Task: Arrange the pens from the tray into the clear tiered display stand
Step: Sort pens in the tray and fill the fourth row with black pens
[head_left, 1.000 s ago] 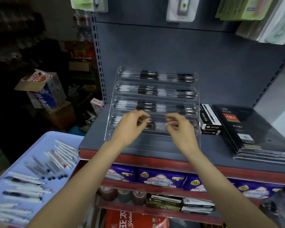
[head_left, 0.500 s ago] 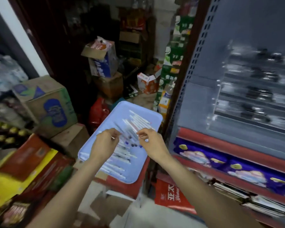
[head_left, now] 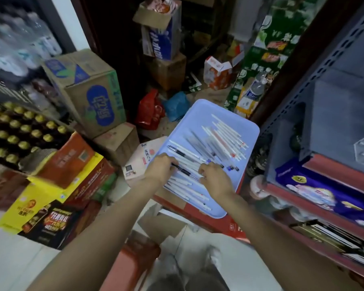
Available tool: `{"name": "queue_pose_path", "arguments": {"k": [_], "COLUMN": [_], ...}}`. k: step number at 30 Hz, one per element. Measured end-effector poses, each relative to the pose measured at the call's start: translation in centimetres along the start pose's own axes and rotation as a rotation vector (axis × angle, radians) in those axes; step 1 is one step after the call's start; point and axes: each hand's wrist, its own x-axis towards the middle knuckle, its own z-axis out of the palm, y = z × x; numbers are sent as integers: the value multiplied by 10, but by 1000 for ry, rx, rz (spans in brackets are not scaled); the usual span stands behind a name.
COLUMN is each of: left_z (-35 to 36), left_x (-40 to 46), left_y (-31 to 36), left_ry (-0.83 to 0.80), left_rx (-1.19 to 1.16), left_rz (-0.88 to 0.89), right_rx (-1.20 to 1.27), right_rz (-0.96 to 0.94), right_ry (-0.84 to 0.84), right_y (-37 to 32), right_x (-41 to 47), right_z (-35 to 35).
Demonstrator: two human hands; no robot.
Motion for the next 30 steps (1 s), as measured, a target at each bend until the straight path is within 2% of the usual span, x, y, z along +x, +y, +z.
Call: {"name": "queue_pose_path", "arguments": {"k": [6,9,11,14,16,19,23,25,30], "left_z": [8,3,-1,-15,-21,-28,-35,-38,-47], "left_x": [7,10,10,2,1,2,0,-3,-6], "left_y": [-6,-7,-5,5,10,21,20,12,-6], "left_ry": [74,54,137,267,228,116,110,153,197], "left_rx": [-78,-139,-212,-548,-735,-980,-1241,-1258,-1305], "left_rz": [22,37,11,-150,-226,-220,-287,-319,-312], "right_rx": [-163,-123,-15,292,443,483,521,486,95], "right_rz": [-85,-52,-11,66,63,-23,-71,-15,61], "right_ry": [-13,-13,13,82,114,92,75,106,48], "right_y": [-2,-6,-6,-2,-4,-18,-26,-21,-14], "right_x": [1,2,4,9,12,15,25,35,59], "right_z": [9,8,4,-4,-12,-23,-28,-28,-19]}}
